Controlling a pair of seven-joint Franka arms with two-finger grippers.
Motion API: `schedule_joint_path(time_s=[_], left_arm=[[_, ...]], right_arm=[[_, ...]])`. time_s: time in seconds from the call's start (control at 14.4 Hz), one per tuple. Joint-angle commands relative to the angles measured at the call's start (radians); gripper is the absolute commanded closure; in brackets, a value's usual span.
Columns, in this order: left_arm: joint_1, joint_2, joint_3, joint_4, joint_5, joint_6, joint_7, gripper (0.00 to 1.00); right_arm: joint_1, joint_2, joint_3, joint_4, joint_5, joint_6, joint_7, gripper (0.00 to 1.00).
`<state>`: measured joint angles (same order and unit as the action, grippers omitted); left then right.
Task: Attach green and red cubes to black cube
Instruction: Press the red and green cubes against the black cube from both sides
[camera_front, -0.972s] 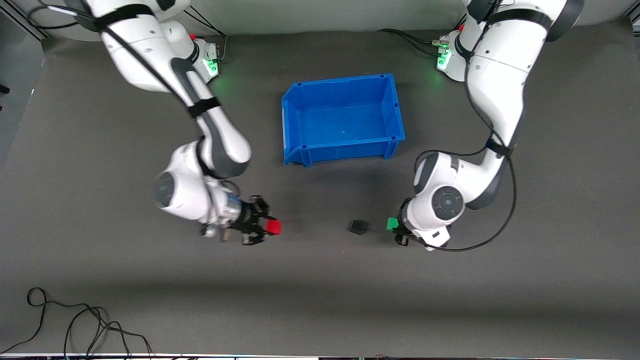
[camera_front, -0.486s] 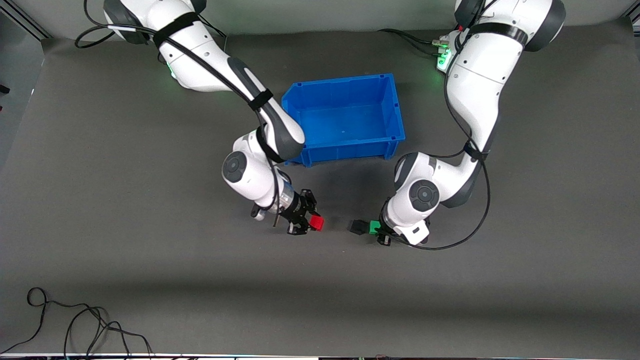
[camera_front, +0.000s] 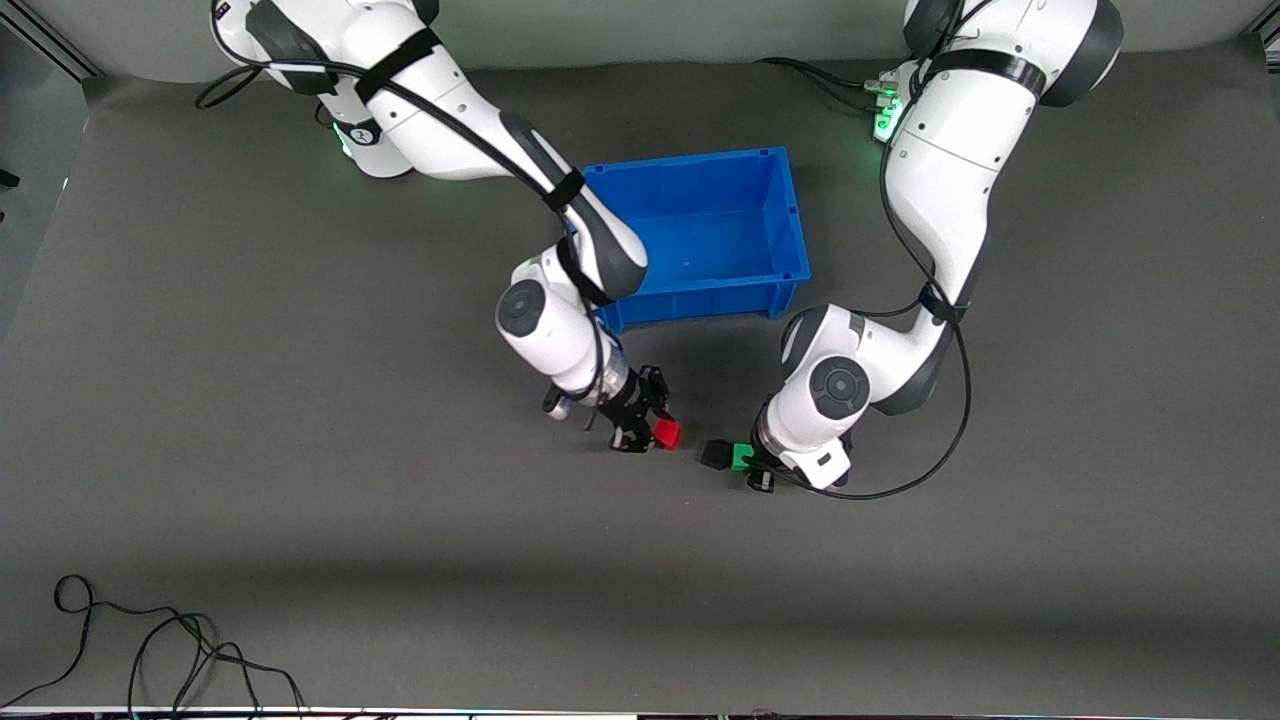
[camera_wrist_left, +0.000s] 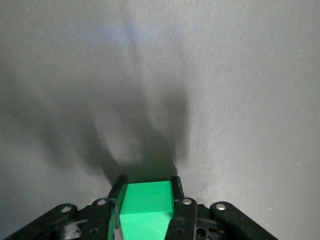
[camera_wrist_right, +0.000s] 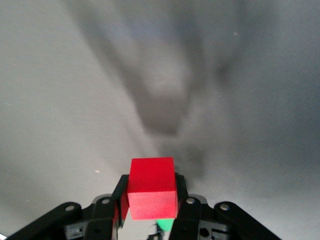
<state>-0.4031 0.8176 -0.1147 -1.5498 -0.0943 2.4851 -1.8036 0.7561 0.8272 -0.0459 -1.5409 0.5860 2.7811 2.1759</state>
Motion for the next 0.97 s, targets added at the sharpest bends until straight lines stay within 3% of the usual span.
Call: schedule_joint_path(time_s=[0.0, 0.42, 0.69, 0.9], left_arm=[[-0.037, 0.017, 0.015, 0.025, -0.013, 0.005, -0.03, 0.88], [-0.045, 0.009, 0.015, 0.025, -0.012, 0.005, -0.036, 0.88], [-0.049, 0.014, 0.016, 0.031, -0.007, 0.005, -0.042, 0.88], [-0.049, 0.014, 0.015, 0.031, -0.005, 0.005, -0.042, 0.87]], right_arm=[[0.025, 0.047, -0.014, 0.042, 0.018, 0.035, 0.019, 0.71], [0.04, 0.064, -0.015, 0.044, -0.009, 0.035, -0.002, 0.68], [0.028, 0.075, -0.014, 0.05, -0.141, 0.032, -0.005, 0.69], [0.022, 0.099, -0.015, 0.07, -0.169, 0.031, -0.059, 0.7]])
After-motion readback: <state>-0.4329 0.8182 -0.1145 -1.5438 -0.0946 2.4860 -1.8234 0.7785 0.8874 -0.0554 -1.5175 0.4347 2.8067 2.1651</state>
